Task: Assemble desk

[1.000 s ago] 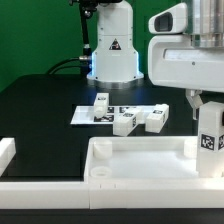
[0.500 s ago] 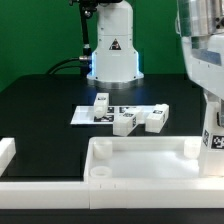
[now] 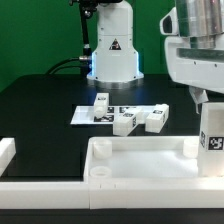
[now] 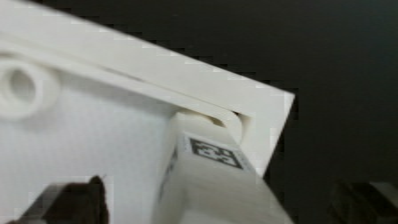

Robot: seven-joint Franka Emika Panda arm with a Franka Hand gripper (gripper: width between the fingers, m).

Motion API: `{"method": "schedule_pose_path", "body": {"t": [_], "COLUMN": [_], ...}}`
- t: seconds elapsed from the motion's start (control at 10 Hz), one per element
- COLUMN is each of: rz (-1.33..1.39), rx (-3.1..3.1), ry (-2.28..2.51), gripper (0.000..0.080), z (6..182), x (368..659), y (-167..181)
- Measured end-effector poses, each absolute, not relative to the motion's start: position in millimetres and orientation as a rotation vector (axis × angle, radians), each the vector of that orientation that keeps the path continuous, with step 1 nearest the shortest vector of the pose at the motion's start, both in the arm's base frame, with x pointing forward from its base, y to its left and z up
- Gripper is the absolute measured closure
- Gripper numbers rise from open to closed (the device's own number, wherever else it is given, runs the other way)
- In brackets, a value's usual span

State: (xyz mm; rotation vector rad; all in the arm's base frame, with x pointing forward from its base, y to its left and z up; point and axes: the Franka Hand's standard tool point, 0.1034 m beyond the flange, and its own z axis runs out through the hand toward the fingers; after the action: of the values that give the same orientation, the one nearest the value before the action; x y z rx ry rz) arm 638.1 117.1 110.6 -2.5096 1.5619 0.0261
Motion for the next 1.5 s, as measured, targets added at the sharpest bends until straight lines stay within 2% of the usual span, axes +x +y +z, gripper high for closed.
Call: {"method": "schedule_pose_path", "body": {"t": [0.4,0.7,1.0,1.1,1.2,1.3,1.5], "rz": [-0.014,-0.124,-0.148,-0.14,-0.135,-0.124,-0.086], "rx": [-2.703,-2.98,-2.976,-2.951,-2.934,-2.899,-2.791], "ry": [1.194,0.525,0.516,0.606,0.671,0.805,1.077], "gripper": [0.0151,0.0151,0.0178,0.0349,0.0349,0.0505,0.0505], "z": [110.1,113.5,110.0,109.8,109.6,109.3,109.8], "x": [638,643,639,639,639,639,640], "y": [116,110,111,112,112,109,106]}}
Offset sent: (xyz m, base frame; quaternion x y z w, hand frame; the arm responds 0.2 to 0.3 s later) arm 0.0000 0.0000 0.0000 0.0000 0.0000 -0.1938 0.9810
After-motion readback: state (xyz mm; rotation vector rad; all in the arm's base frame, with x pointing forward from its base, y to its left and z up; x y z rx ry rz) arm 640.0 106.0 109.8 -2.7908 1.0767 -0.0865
